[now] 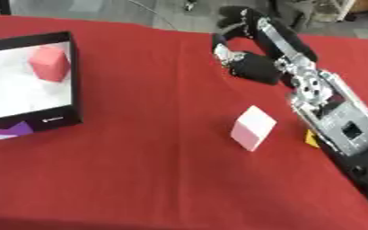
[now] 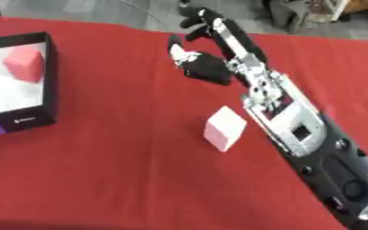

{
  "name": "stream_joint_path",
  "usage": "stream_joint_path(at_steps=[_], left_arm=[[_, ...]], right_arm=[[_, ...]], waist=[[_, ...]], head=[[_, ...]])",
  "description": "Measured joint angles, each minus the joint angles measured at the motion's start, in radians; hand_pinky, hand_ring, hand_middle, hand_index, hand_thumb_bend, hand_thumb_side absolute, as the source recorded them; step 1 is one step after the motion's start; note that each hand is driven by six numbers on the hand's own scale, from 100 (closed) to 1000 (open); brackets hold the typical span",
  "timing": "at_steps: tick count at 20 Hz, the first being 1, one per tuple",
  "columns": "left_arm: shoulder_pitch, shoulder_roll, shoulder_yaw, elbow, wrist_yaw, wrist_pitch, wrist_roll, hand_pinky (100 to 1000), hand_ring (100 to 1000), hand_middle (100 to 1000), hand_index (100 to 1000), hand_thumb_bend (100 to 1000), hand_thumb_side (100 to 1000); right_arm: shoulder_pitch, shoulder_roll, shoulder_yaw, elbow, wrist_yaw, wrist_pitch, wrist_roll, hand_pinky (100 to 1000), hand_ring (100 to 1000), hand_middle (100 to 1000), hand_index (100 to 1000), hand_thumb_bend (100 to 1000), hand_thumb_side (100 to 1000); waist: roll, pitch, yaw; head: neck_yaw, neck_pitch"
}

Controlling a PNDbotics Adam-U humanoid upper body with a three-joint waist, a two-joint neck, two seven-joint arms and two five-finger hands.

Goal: Pick up the objects with one hand, pass them to the other hand, and then place them into the box on the other side of the table.

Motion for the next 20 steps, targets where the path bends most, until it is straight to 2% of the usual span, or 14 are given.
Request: stream_joint_path(at_steps=[4,5,7,15,20], left_arm=[[0.024,0.000,0.002,-0.038,0.030,0.002,0.017,786,556,713,710,184,647],[0.028,0.000,0.003,-0.043,0.034,0.004,0.021,786,556,714,709,183,649],[0.033,-0.001,0.007,-0.052,0.039,0.007,0.027,786,556,713,707,179,657],[0.041,-0.004,0.010,-0.070,0.047,0.012,0.032,786,554,712,704,176,669],[0.046,-0.010,0.013,-0.070,0.051,0.013,0.034,786,555,711,702,173,670]], right_arm=[[0.015,-0.093,-0.042,-0.002,-0.028,0.017,0.071,933,780,795,895,100,367],[0.020,-0.117,-0.050,-0.002,-0.035,0.019,0.085,933,786,799,898,100,390],[0.032,-0.168,-0.065,-0.002,-0.047,0.019,0.111,933,794,804,900,100,361],[0.079,-0.366,-0.102,-0.011,-0.060,-0.008,0.273,935,840,832,914,249,331],[0.137,-0.461,-0.117,-0.019,-0.041,-0.027,0.387,930,856,840,926,340,320]], waist=[[0.000,0.000,-0.001],[0.000,0.000,-0.001],[-0.001,0.000,-0.002],[-0.012,0.000,-0.003],[-0.020,0.000,-0.004]], head=[[-0.007,0.000],[-0.011,0.000],[-0.018,0.000],[-0.055,0.000],[-0.073,0.000]])
